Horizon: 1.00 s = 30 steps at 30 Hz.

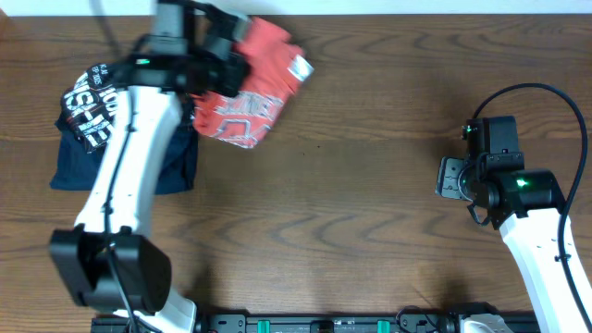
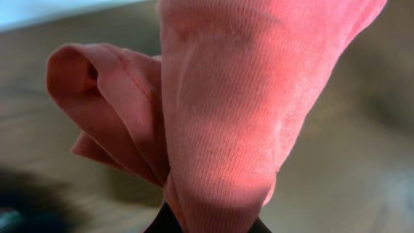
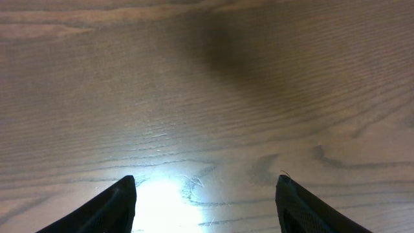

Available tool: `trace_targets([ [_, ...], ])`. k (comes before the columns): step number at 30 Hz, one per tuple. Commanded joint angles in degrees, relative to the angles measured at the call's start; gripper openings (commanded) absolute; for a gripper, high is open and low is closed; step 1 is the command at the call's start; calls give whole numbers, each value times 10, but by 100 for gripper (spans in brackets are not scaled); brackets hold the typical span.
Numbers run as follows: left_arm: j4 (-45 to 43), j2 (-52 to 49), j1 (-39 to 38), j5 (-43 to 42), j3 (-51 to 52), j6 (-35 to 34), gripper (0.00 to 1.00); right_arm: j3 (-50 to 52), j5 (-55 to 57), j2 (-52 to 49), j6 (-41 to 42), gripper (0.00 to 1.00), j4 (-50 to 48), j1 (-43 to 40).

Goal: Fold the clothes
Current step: 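Carry the orange bundle left with the left gripper onto the navy stack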

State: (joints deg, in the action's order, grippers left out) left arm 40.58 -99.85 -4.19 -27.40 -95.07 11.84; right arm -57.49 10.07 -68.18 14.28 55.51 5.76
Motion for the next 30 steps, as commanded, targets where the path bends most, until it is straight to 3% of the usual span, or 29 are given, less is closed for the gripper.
trace_targets([
  [1,-22,21,61,15,-14,-27,6,-7,5,3,7,67,0,-5],
  [15,-71,4,288,16,-14,-51,6,-7,9,3,7,67,0,-5],
  [25,-80,-71,363,16,-14,-51,7,-7,9,4,7,67,4,-5],
  [26,-81,-80,368,16,-14,-51,17,-7,9,4,7,67,7,-5],
  [27,-82,-86,371,16,-14,-51,41,-7,9,3,7,67,9,-5],
  [28,-84,-92,377,16,-14,-54,78,-7,9,3,7,67,12,-5],
  [29,-86,-92,381,16,-14,-64,93,-7,9,4,7,67,14,-5],
  [30,-90,-92,385,16,-14,-73,99,-7,9,3,7,67,15,-5],
])
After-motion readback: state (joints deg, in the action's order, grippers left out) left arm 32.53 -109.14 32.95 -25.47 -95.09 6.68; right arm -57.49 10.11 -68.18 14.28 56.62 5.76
